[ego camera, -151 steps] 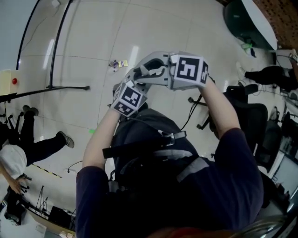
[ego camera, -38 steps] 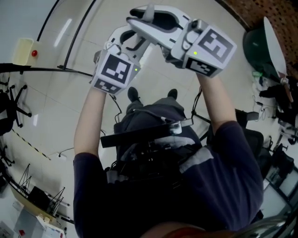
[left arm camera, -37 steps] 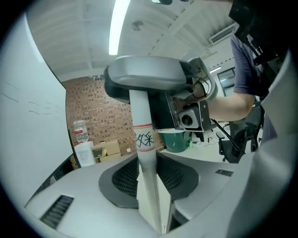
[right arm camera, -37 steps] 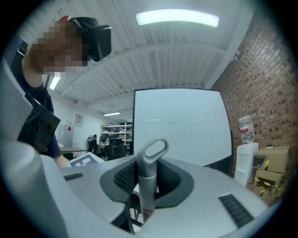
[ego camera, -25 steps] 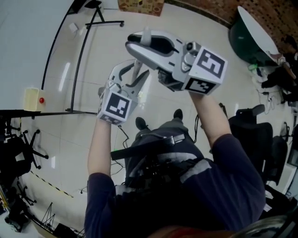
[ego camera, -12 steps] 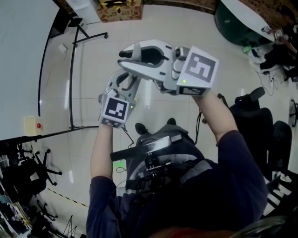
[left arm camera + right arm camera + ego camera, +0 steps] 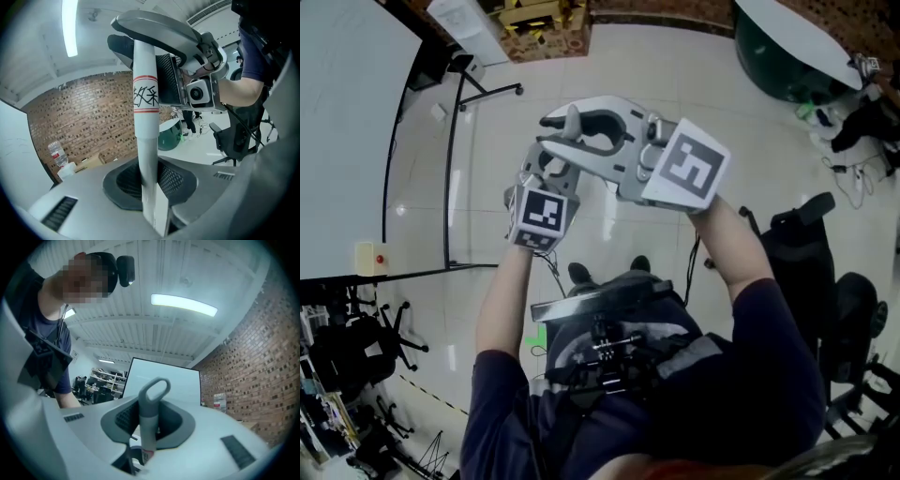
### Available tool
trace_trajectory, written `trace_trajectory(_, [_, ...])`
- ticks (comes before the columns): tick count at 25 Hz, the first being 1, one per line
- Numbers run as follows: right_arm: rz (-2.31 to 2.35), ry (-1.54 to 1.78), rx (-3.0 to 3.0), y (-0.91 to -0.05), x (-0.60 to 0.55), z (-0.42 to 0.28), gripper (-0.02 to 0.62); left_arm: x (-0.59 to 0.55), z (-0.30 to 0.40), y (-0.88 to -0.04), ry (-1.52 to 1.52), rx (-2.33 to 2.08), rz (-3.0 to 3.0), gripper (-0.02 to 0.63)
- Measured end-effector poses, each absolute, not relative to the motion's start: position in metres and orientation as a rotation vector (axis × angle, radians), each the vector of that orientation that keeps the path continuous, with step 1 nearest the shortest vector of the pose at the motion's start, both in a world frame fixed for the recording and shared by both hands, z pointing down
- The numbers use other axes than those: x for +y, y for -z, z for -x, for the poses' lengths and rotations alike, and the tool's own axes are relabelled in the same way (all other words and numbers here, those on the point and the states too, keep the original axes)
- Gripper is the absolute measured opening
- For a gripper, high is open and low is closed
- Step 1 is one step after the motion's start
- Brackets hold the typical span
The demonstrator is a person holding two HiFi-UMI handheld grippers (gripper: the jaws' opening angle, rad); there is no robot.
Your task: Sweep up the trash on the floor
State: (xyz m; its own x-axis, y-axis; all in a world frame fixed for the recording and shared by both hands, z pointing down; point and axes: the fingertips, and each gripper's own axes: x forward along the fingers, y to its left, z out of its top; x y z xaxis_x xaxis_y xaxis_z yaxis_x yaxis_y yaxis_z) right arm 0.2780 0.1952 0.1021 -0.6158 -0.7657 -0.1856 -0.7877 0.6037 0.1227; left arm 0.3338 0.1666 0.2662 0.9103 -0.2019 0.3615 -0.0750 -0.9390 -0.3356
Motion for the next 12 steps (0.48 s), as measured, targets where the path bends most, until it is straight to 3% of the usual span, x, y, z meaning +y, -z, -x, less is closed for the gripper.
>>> trace_trajectory(12, [1.422,-0.237,2.663,-0.111,0.156,-0.305,0.084,0.137,-0.355,-0.273,0.516,0.16,2.801,0.062])
